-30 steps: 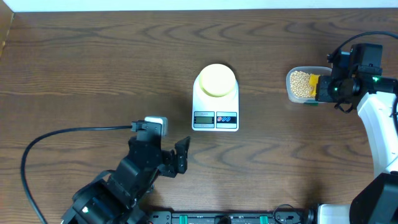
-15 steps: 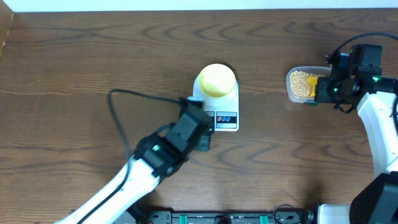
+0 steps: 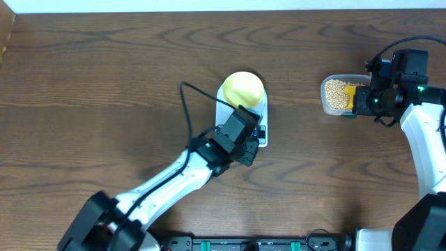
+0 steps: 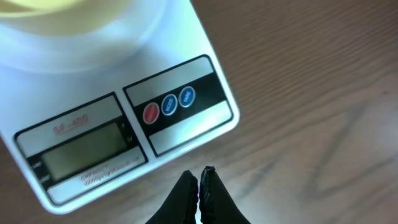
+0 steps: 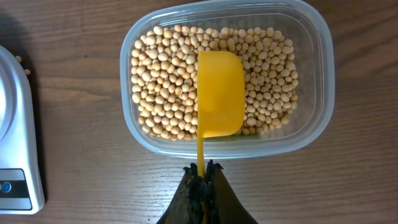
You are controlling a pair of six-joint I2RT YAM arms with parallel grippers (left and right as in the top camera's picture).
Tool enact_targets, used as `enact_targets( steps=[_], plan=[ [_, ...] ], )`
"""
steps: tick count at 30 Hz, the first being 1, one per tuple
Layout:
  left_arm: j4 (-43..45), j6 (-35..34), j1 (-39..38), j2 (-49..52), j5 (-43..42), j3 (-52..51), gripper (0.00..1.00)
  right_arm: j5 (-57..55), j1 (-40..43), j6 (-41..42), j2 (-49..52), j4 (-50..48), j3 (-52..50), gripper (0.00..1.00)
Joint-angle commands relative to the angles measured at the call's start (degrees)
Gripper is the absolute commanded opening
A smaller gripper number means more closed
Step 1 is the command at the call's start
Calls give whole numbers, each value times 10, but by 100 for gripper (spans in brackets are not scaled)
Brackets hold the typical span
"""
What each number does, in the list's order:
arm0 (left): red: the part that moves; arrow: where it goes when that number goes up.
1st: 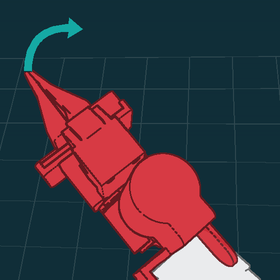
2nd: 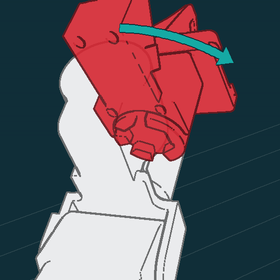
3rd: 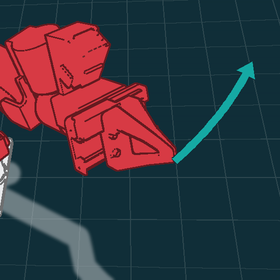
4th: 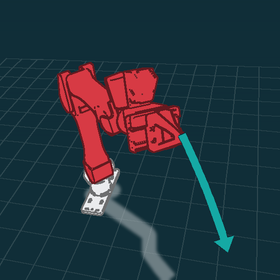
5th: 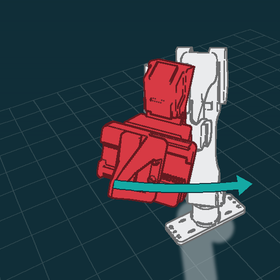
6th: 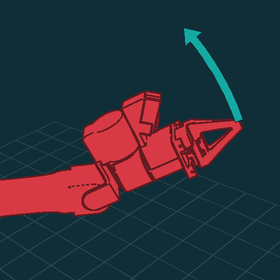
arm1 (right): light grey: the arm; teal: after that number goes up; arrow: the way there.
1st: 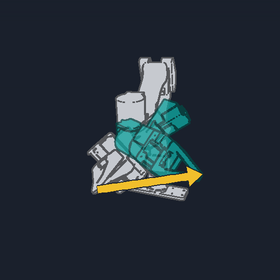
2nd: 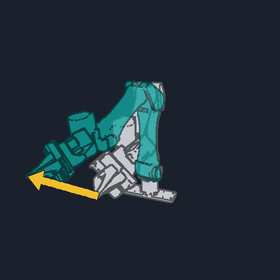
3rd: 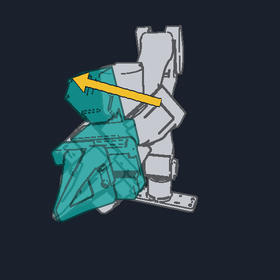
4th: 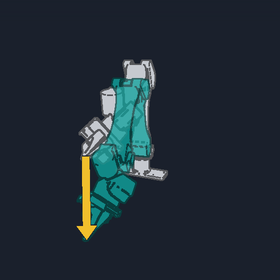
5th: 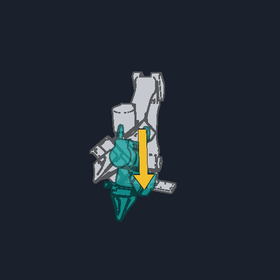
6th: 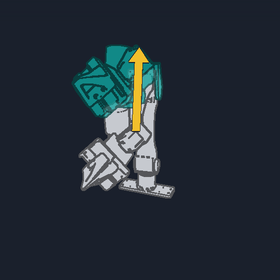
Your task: Scoop item into bowl and weigh 50g on scale
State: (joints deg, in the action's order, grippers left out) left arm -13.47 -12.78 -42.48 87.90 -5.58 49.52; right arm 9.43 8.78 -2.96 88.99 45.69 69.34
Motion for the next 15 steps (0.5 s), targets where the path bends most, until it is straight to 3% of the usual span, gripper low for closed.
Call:
enact_targets(
  steps=[1,6,11,15],
  plan=[
    [8,34,0,24,37,3,7,8,5,7,3,2,-1,1],
    [37,42,0,24,37,3,7,8,5,7,3,2,-1,1],
    [33,126,0,24,49,3,7,8,5,7,3,2,-1,1],
    [24,152,0,24,82,3,7,8,5,7,3,2,-1,1]
  ],
)
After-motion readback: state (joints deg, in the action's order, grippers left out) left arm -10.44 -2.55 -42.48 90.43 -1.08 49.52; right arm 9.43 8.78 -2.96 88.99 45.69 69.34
